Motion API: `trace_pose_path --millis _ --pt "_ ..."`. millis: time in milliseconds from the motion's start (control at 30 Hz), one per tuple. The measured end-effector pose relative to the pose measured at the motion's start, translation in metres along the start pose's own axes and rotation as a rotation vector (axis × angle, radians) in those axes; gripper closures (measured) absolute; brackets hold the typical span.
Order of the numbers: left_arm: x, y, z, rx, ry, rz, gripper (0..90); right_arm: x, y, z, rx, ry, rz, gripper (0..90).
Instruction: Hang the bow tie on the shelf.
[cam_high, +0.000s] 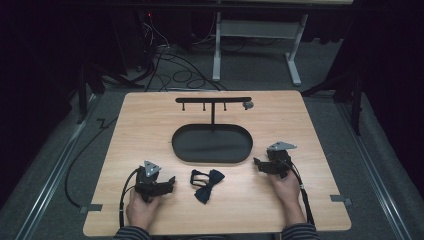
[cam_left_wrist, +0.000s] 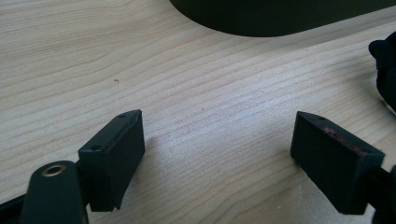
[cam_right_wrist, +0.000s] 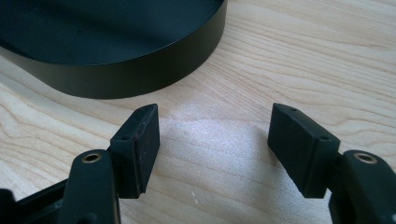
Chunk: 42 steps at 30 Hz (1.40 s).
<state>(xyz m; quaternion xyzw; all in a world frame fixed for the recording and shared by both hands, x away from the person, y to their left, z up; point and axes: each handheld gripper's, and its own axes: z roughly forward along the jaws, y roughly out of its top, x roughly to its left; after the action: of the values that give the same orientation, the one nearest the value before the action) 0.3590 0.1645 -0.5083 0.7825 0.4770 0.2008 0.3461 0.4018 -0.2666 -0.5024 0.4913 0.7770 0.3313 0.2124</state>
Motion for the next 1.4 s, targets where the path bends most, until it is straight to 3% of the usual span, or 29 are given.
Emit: trace_pose_path --millis 1067,1400 --pt "0.000 -0.001 -0.002 -0.001 -0.007 0.007 22.8 0.000 0.000 0.000 0.001 -0.002 -0.003 35.3" --pt "-0.010 0.003 -0.012 0.005 -0.021 0.041 35.2 0.000 -0.001 -0.001 0.001 0.000 0.001 35.3"
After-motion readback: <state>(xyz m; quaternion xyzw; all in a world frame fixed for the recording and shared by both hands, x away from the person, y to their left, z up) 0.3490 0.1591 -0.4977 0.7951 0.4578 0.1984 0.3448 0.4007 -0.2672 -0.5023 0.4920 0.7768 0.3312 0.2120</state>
